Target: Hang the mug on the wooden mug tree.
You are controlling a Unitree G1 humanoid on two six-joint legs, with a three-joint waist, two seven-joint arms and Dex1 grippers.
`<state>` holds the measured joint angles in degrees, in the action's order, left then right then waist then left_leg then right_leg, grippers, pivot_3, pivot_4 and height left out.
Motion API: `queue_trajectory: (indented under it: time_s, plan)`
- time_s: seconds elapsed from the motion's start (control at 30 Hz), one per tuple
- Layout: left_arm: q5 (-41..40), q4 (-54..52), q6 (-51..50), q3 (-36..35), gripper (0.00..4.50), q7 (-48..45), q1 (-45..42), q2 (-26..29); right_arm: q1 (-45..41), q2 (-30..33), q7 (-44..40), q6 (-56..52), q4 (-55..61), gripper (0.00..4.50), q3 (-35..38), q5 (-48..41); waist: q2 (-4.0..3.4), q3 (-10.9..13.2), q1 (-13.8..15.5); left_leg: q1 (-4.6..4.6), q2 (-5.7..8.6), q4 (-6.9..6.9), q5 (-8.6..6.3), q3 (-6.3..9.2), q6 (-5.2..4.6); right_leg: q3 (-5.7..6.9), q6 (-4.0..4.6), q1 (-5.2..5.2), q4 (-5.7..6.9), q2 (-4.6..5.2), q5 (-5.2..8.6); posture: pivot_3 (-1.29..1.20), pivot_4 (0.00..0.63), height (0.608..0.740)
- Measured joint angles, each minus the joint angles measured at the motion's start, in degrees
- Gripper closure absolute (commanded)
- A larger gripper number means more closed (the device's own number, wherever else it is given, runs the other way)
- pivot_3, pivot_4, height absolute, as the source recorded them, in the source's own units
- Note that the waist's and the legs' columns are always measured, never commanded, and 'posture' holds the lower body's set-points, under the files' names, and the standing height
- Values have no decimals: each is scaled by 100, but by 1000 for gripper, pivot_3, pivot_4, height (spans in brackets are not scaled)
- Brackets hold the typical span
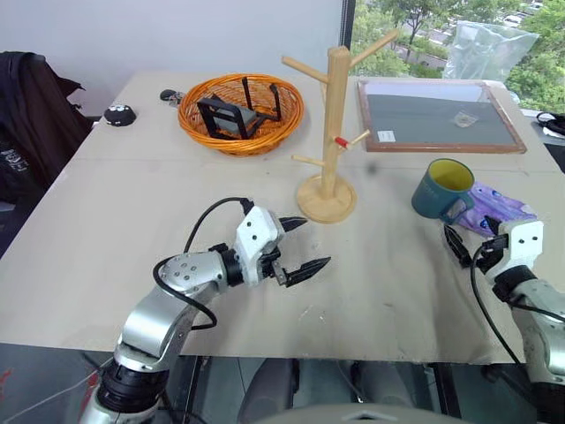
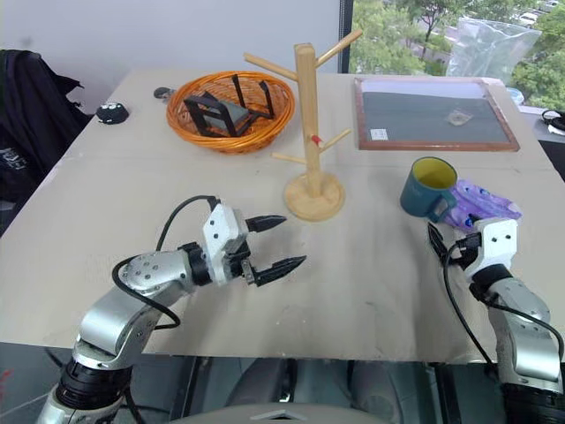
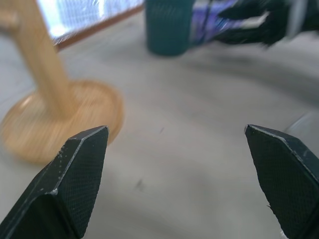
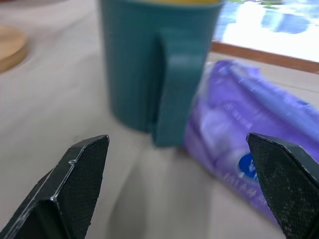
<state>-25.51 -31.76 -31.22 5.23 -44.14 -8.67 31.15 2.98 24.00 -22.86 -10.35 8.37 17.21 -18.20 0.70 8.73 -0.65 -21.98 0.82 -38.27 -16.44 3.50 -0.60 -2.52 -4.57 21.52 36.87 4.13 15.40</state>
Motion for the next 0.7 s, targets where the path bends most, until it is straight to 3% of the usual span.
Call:
queue_trajectory:
  time_s: [0.47, 0.7]
  plan:
    - [-347, -111, -334, 85, 0, -66, -528, 131, -461, -1170, 1839, 6, -7, 28, -304, 1035, -1, 0, -18, 2, 7, 0, 2, -8, 3, -7, 0, 5, 4, -7, 0, 0, 150, 737]
    - [-329, -111, -321, 163, 0, -65, -542, 142, -726, -1352, 2348, 191, -283, 28, -344, 1446, -2, 1, -20, 1, 8, 1, 2, -7, 4, -7, 1, 7, 4, -8, 0, 0, 150, 737]
